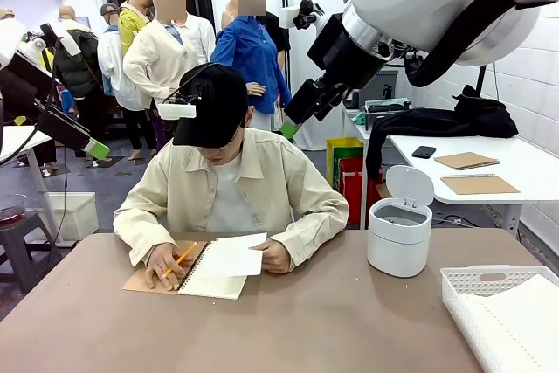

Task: Sort the paper based on its condition.
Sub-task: If a person hands you a paper, place it in the Organizing basket , and if it's crumpled, put it in the Trash can.

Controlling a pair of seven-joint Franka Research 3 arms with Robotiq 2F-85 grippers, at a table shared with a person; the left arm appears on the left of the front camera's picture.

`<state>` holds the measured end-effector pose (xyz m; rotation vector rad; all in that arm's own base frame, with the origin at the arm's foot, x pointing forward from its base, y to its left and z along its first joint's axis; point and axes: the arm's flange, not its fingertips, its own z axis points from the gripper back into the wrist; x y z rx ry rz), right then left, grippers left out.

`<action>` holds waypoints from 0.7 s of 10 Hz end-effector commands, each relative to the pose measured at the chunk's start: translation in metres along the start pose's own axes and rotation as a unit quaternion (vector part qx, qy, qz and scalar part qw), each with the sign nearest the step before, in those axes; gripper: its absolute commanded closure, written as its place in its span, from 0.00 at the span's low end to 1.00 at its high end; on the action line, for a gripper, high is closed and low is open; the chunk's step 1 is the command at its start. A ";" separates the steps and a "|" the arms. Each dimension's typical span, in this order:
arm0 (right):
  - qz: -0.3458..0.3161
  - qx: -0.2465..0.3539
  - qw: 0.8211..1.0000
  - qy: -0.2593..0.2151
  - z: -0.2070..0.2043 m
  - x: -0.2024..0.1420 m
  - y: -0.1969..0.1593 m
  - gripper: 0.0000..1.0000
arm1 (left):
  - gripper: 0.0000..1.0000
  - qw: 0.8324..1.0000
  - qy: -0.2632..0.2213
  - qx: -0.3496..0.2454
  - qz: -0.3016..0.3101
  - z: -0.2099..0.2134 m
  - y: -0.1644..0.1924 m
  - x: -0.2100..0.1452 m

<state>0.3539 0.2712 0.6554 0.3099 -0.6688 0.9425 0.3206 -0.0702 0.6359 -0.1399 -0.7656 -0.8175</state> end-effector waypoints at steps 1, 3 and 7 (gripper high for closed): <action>0.000 0.000 1.000 0.000 0.000 0.000 0.000 0.00 | 0.00 1.000 0.000 0.001 -0.003 0.001 0.001 0.000; 0.000 0.000 1.000 0.000 0.000 0.000 0.000 0.00 | 0.00 1.000 0.000 0.001 -0.003 0.001 0.001 0.000; 0.000 0.000 1.000 0.000 0.000 0.000 0.000 0.00 | 0.00 1.000 0.000 0.001 -0.003 0.001 0.001 0.000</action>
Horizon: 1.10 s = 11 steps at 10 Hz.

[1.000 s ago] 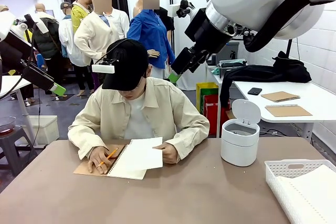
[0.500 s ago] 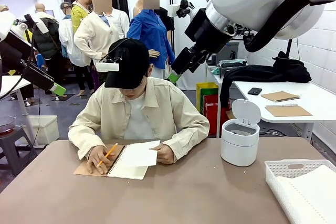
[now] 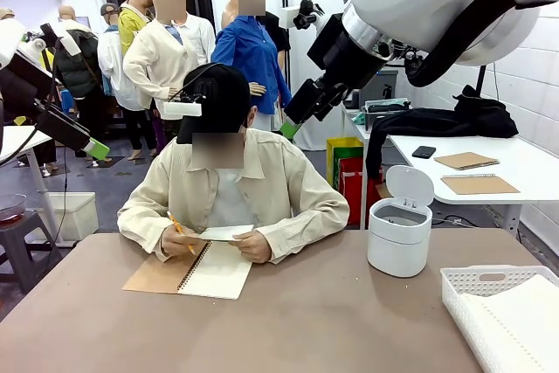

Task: Sort the paper based on its condition.
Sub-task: If a person hands you a paper, place it in the Organizing basket , and if it's crumpled, put it in the Trash can.

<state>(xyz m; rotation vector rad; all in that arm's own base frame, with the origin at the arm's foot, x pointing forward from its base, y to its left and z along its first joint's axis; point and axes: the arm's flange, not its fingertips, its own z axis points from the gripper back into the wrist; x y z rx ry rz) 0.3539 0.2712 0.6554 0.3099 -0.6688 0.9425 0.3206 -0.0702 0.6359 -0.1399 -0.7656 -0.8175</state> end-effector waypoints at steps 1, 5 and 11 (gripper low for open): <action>0.000 0.000 1.000 0.000 0.000 0.000 0.000 0.00 | 0.00 1.000 0.000 0.002 -0.003 0.001 0.001 0.000; 0.000 0.000 1.000 0.000 0.000 0.000 0.000 0.00 | 0.00 1.000 0.000 0.002 -0.003 0.001 0.001 0.000; 0.000 0.000 1.000 0.000 0.000 0.000 0.000 0.00 | 0.00 1.000 0.000 0.002 -0.003 0.001 0.001 0.000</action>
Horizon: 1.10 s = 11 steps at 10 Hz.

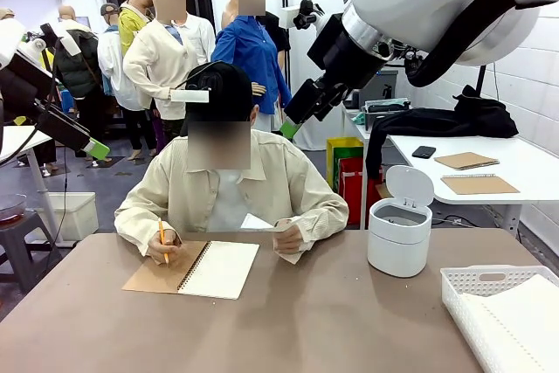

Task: Sort the paper based on its condition.
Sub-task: If a person hands you a paper, place it in the Organizing basket , and if it's crumpled, put it in the Trash can.

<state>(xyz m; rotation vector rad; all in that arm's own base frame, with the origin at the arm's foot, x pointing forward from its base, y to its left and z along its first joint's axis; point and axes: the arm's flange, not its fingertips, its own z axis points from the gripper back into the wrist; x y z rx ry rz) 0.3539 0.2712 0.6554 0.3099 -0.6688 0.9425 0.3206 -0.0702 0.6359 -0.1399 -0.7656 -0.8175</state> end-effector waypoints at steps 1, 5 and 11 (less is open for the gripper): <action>0.000 0.000 1.000 0.000 0.000 0.000 0.000 0.00 | 0.00 1.000 0.000 0.002 -0.003 0.001 0.001 0.000; 0.000 0.000 1.000 0.000 0.000 0.000 0.000 0.00 | 0.00 1.000 0.000 0.002 -0.003 0.001 0.001 0.000; -0.054 0.017 0.998 0.007 -0.015 0.001 -0.017 0.00 | 0.00 1.000 0.000 0.002 -0.003 0.001 0.001 0.000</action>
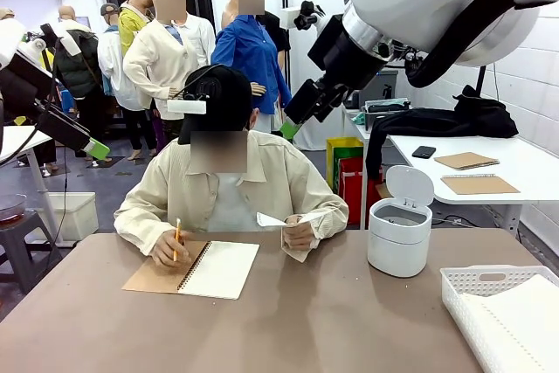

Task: Sort the paper based on its condition.
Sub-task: If a person hands you a paper, place it in the Organizing basket , and if it's crumpled, put it in the Trash can.

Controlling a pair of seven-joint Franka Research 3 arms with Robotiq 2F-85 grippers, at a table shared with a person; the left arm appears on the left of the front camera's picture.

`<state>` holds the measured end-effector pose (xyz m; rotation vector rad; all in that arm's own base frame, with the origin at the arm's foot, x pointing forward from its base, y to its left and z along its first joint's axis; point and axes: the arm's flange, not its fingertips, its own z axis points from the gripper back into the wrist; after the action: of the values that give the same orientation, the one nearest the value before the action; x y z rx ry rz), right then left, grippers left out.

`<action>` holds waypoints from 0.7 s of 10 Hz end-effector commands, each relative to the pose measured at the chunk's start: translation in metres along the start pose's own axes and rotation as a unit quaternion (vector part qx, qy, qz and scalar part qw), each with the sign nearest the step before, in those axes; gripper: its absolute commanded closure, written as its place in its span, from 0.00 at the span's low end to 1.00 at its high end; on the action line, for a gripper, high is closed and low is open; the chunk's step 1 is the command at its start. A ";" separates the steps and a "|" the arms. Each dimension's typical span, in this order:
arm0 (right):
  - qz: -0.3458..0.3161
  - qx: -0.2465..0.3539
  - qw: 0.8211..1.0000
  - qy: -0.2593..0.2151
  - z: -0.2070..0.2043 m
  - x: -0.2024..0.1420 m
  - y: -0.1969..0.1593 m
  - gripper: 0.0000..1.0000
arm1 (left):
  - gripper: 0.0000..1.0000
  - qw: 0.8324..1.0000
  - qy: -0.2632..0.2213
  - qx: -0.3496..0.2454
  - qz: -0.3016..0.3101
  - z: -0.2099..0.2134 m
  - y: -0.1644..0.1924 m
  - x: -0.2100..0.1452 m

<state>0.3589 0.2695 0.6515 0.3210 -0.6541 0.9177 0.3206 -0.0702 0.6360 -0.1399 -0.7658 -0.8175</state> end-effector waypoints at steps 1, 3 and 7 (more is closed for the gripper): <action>-0.074 0.038 0.997 0.011 -0.016 0.006 -0.025 0.00 | 0.00 1.000 0.000 0.001 -0.003 0.000 0.001 0.000; -0.164 0.061 0.984 0.028 -0.033 0.013 -0.053 0.00 | 0.00 1.000 0.000 0.001 -0.003 0.000 0.001 0.000; -0.399 0.102 0.904 0.114 -0.061 -0.003 -0.111 0.00 | 0.00 1.000 0.000 0.001 -0.003 0.000 0.001 0.000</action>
<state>0.4607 0.2312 0.5982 0.5271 -0.2430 0.3477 0.3206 -0.0701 0.6360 -0.1400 -0.7660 -0.8172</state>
